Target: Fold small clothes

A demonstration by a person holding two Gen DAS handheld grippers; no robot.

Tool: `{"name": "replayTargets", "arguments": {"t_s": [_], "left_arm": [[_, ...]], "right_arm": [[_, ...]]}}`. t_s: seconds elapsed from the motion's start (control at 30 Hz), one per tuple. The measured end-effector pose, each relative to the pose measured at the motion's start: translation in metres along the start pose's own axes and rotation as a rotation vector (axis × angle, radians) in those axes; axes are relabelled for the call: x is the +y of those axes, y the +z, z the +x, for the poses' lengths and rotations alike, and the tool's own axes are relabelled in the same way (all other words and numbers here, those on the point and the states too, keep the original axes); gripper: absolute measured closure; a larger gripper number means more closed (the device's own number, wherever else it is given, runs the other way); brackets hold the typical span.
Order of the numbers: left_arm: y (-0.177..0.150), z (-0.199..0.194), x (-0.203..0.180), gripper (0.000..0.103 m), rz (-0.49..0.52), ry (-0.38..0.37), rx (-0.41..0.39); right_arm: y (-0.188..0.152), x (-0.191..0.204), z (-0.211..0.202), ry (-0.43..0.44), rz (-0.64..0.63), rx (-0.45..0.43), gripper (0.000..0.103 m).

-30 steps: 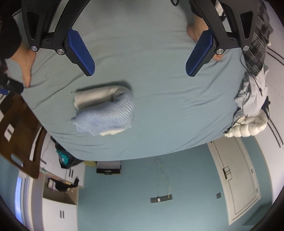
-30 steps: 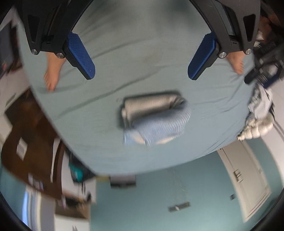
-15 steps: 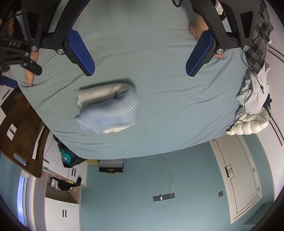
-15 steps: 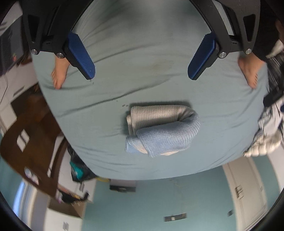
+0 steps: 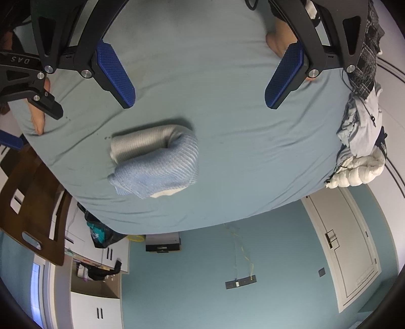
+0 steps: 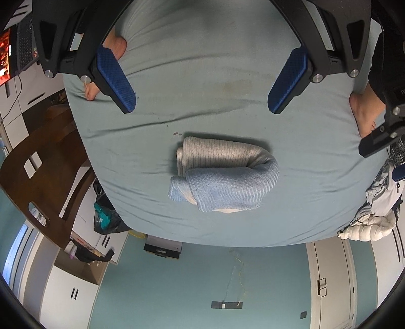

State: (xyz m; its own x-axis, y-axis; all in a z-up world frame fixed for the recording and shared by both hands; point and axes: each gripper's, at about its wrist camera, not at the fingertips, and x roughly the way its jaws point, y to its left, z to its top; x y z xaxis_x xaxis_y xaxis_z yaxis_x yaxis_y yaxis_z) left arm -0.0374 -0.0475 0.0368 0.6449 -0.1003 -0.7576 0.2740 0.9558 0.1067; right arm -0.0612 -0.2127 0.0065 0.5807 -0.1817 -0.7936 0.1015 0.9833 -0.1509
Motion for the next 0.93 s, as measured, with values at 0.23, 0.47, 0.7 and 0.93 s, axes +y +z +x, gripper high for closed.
{"name": "replayTargets", "arguments": {"t_s": [0.23, 0.47, 0.7, 0.93], "left_arm": [[-0.003, 0.003, -0.004, 0.000, 0.012, -0.014, 0.021], [-0.002, 0.003, -0.007, 0.000, 0.032, -0.014, 0.021], [-0.003, 0.003, -0.010, 0.000, 0.057, -0.009, 0.019], [-0.003, 0.003, -0.012, 0.000, 0.068, -0.022, 0.024]], "right_arm": [[0.001, -0.002, 0.000, -0.003, -0.002, -0.002, 0.001], [0.004, -0.005, 0.000, 0.009, 0.015, 0.004, 0.001], [0.006, -0.006, -0.001, 0.014, 0.020, 0.011, 0.001], [0.004, -0.005, -0.001, 0.014, 0.020, 0.015, 0.001]]}}
